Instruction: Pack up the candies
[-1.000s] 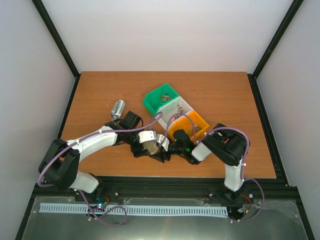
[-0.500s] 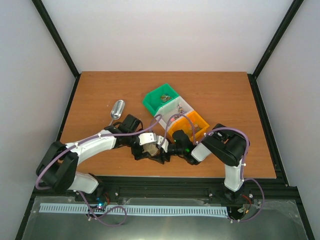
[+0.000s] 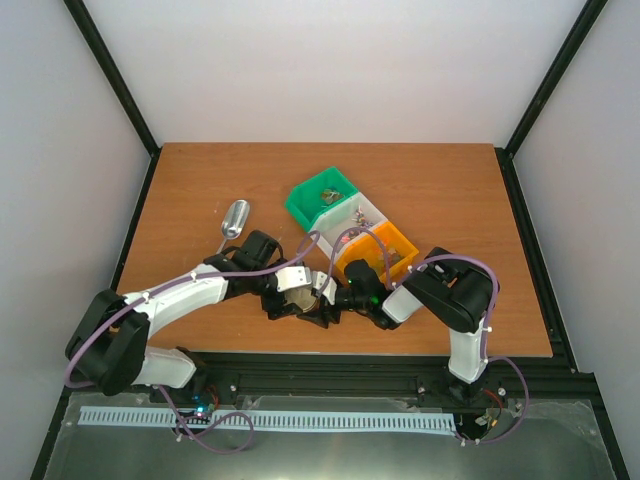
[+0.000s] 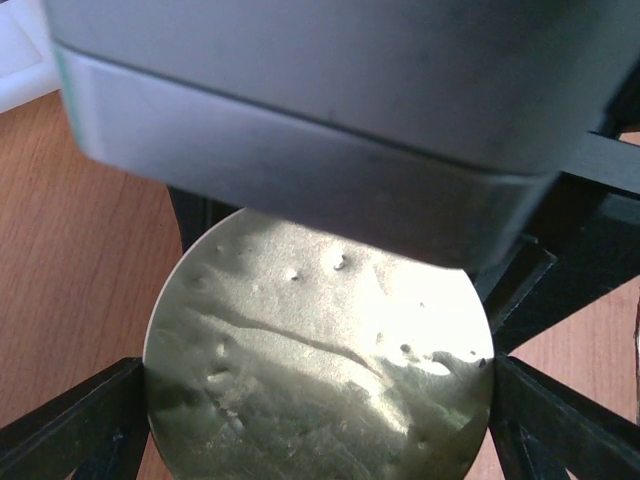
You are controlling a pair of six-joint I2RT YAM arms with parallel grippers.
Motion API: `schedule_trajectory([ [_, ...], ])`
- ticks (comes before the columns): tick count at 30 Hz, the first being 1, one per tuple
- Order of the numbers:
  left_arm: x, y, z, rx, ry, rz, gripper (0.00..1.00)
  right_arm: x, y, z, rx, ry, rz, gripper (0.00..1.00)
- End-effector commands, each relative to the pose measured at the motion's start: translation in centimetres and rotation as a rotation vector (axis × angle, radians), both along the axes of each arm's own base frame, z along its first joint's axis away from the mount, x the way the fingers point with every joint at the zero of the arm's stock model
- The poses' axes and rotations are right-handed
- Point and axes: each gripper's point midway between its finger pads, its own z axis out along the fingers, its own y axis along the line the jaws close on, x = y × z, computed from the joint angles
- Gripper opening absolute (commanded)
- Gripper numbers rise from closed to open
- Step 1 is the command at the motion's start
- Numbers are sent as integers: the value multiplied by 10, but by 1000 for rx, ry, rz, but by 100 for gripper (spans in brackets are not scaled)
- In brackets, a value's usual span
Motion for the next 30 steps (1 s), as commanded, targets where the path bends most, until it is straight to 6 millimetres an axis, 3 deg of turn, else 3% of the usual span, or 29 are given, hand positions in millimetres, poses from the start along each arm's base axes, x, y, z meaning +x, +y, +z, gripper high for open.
schedule_trajectory([
  [1,9,-8,7,-16,-57,-45,90,-28,-14,-37,-117,108,54,42],
  [4,6,-6,5,-9,-57,-62,89,-30,-14,-38,-120,106,66,42],
  [12,-13,-7,9,-27,-83,-219,74,-41,-15,-35,-117,84,143,41],
  [24,-33,-11,7,-38,-58,-433,64,-60,-19,-31,-126,51,286,39],
  [27,-25,-12,7,-29,-70,-416,67,-53,-17,-31,-131,63,253,39],
  [30,-15,-9,15,-50,-46,-325,76,-40,-17,-29,-137,67,186,39],
])
